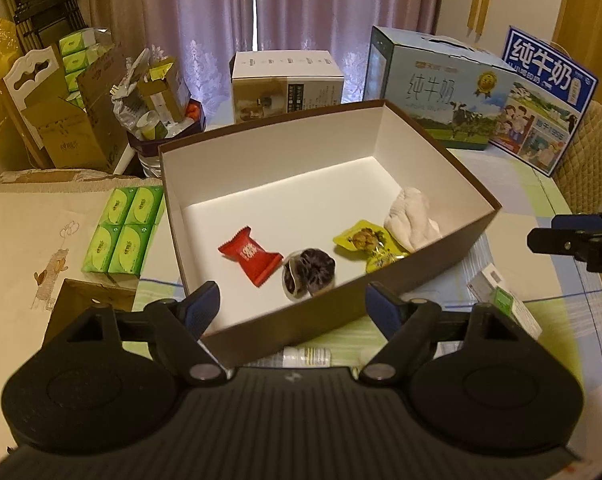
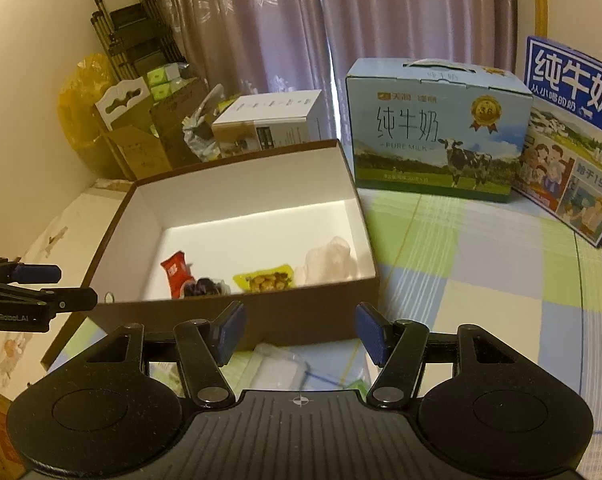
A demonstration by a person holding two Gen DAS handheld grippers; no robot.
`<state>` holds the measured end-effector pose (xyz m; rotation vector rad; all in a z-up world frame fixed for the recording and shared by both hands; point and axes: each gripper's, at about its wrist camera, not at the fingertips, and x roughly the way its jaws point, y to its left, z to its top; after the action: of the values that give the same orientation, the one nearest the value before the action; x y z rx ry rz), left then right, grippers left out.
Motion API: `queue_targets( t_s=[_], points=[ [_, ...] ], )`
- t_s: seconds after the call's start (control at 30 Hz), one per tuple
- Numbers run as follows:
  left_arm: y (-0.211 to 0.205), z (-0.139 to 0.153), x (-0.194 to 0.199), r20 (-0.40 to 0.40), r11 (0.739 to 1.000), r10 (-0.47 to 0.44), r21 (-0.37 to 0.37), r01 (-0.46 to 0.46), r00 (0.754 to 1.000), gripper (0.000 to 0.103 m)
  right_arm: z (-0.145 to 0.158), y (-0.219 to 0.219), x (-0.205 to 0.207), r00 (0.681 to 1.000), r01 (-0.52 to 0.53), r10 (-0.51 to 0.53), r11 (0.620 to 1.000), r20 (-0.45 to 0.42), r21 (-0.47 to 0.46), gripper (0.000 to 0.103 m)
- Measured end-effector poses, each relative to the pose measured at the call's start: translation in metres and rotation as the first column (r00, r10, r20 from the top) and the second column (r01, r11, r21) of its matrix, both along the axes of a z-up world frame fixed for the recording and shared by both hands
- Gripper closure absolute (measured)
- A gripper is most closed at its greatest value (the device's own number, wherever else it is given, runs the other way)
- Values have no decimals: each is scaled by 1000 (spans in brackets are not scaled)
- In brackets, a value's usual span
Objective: Organize objects
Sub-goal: 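Withdraw both open tools from the brown box toward the table items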
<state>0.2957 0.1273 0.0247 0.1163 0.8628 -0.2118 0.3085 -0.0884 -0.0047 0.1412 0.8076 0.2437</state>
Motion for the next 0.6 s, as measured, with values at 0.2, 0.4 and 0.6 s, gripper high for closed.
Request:
queue_targets(
  t_s=[0.2,0.4,0.6],
  points=[
    [0,-5,-16,-16,1000,2,-8,-3,1000,25,-4,3,-17,1000,6,-6,1000,-12,10,45],
    [-1,-11,-26,-35,1000,6,-13,-6,999,23,-7,5,-31,1000,4,-3,1000,-19,12,45],
    [-3,-22,-33,-64,1000,3,-15,-4,998,23,-19,10,-41,998,-5,6,1000,-59,14,45]
  ],
)
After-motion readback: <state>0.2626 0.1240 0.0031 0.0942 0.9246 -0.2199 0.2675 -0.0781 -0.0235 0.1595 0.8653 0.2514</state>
